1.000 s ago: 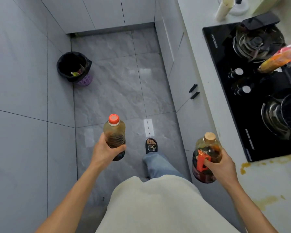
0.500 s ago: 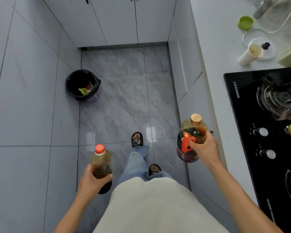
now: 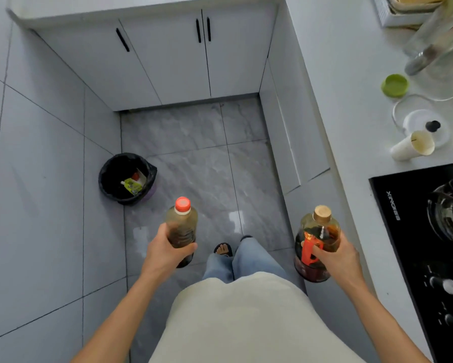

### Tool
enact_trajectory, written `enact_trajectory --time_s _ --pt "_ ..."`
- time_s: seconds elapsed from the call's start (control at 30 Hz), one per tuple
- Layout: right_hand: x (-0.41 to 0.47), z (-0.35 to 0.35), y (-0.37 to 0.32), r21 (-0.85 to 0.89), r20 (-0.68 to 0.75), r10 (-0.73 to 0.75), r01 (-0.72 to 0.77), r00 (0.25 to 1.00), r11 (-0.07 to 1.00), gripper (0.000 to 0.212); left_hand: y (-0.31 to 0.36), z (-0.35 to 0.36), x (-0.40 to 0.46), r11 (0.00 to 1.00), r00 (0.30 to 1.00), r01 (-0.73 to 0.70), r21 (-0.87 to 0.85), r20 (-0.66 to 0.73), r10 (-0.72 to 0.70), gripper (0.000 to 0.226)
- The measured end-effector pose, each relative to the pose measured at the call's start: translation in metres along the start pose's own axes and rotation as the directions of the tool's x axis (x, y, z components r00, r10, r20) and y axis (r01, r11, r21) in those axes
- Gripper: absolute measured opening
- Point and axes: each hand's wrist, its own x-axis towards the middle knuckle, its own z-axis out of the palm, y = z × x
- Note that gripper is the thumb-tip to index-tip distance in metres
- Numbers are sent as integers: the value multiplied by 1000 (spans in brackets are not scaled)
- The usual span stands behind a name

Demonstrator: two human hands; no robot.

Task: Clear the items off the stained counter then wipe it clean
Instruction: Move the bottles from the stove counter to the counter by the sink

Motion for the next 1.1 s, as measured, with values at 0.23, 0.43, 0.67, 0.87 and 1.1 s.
enact_trajectory --time_s 0.23,0.43,0.67,0.87,1.1 --pt "79 -5 -30 19 -19 106 -105 994 994 55 116 -13 119 995 995 -95 -27 -17 94 68" --pt "168 -11 -105 55 -8 75 -74 997 996 55 177 -24 191 997 997 -72 10 -5 72 70" --pt "279 -5 -225 46 18 -36 35 999 998 58 198 -50 245 998 999 41 54 -25 -40 67" --pt "356 12 -319 121 -4 -63 63 998 991 53 212 -80 301 991 994 104 86 -32 -102 70" --pt "416 33 -386 114 -24 -26 28 999 993 57 276 -114 402 989 998 48 139 37 -54 64"
